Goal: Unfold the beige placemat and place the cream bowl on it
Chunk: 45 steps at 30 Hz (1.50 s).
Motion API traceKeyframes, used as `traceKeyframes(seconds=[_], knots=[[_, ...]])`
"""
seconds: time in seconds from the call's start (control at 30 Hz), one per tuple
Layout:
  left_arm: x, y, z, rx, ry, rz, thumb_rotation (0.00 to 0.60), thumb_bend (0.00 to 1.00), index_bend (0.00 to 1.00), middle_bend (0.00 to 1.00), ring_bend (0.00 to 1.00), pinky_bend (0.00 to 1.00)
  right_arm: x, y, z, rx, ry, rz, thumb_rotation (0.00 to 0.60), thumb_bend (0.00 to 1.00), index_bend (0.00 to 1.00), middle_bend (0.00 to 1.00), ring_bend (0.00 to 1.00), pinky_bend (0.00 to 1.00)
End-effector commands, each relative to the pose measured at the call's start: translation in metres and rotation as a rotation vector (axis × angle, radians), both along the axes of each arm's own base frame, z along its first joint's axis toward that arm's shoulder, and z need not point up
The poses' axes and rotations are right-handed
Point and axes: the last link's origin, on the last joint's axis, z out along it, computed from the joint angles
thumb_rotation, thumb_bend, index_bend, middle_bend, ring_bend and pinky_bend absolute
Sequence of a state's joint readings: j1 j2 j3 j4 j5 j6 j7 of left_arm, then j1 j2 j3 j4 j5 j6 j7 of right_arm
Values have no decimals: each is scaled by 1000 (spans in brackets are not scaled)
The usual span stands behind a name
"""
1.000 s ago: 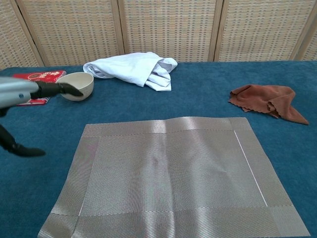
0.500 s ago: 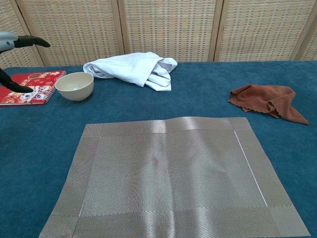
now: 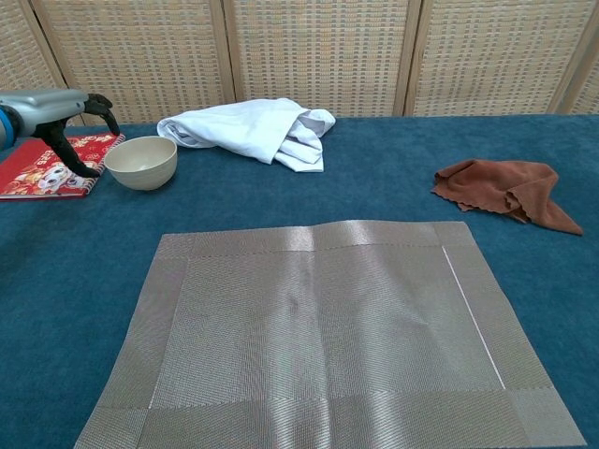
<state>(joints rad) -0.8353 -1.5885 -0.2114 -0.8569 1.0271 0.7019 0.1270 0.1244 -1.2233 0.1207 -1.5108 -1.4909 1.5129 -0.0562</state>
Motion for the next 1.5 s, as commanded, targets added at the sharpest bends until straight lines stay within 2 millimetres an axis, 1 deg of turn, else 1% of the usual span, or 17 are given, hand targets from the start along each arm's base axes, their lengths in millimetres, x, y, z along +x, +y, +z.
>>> traceKeyframes(seconds=[0.03,0.13,0.2,0.37,0.47,0.57,0.6,0.63,0.7,0.77,0.9,1.0,1.17,1.3,1.37,1.47,1.5], knots=[[9,11,-22,-34,-31,17,600,193,266,0,0,0,-1,-1,0,0,1,-6,600,0,0,0,0,0],[10,15,-28,-40,-27,21,600,194,307,0,0,0,-2,-2,0,0,4,-9,600,0,0,0,0,0],[11,17,-34,-49,-25,30,600,198,354,0,0,0,-3,-2,-1,2,6,-12,600,0,0,0,0,0],[10,21,-45,-56,-33,54,600,216,394,0,0,0,-5,-3,-2,3,6,-20,600,0,0,0,0,0],[11,23,-49,-53,-38,64,600,280,425,0,0,0,-6,-3,-2,4,7,-22,600,0,0,0,0,0],[11,24,-52,-55,-45,75,600,411,515,0,0,0,-6,-4,-2,5,5,-26,600,0,0,0,0,0],[10,25,-53,-55,-42,76,600,444,557,0,0,0,-7,-4,-2,4,6,-27,600,0,0,0,0,0],[10,25,-54,-56,-39,76,600,455,588,0,0,0,-7,-4,-1,3,6,-28,600,0,0,0,0,0],[10,25,-54,-52,-38,76,600,463,671,0,0,0,-7,-4,-2,3,5,-29,600,0,0,0,0,0],[9,25,-54,-45,-42,74,600,463,715,0,0,0,-8,-4,-2,4,5,-30,600,0,0,0,0,0],[9,25,-49,-21,-53,54,600,463,733,0,0,0,-7,-4,-1,3,3,-28,600,0,0,0,0,0],[13,25,-43,-2,-70,15,600,463,736,0,0,0,-7,-4,-2,5,1,-25,600,0,0,0,0,0],[35,21,-32,19,-102,-117,600,464,745,0,0,0,-5,-3,-2,7,-2,-19,600,0,0,0,0,0],[62,8,-29,4,-142,-240,600,463,747,0,0,0,-3,-2,-2,6,-6,-11,600,0,0,0,0,0],[82,-4,-29,-19,-162,-323,600,464,747,0,0,0,-2,-2,-1,5,-8,-7,600,0,0,0,0,0],[103,-21,-32,-50,-179,-409,600,464,748,0,0,0,-1,-1,-1,3,-11,-3,600,0,0,0,0,0],[111,-30,-34,-69,-188,-441,600,464,748,0,0,0,-1,-1,0,2,-12,-2,600,0,0,0,0,0]])
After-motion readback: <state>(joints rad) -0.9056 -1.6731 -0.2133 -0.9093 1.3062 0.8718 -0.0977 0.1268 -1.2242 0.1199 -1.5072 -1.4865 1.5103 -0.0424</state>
